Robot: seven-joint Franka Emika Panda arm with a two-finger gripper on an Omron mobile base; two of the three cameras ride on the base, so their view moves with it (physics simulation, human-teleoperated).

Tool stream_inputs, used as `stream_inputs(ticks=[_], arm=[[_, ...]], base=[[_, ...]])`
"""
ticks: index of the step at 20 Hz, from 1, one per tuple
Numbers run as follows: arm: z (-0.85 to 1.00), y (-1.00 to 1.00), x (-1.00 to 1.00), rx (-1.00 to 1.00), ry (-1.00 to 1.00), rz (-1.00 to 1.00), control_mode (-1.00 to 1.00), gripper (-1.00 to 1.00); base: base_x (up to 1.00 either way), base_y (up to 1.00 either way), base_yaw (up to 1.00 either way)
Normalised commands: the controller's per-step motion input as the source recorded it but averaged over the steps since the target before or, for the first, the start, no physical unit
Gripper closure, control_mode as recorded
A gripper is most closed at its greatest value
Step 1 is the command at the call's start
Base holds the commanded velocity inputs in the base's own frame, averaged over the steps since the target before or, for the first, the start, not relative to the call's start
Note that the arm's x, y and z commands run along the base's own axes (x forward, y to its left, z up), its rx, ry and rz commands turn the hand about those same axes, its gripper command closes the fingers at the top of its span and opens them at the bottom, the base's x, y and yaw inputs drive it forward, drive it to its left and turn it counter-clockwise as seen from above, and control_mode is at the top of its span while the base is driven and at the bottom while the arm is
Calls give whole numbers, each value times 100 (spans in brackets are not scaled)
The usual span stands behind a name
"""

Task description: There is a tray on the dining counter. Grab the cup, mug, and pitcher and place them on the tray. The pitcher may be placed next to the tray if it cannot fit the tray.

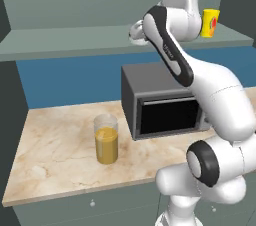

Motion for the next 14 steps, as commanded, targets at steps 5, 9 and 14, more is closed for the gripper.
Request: stream_inputs(ticks=[5,9,14], arm=[[7,-17,-100,2,0,0,-100,100],[1,-26,-100,2,0,-4,-100,100],[-1,-21,-100,0,0,-9,-100,100]], base=[[0,0,0],[0,0,0],[0,0,0]])
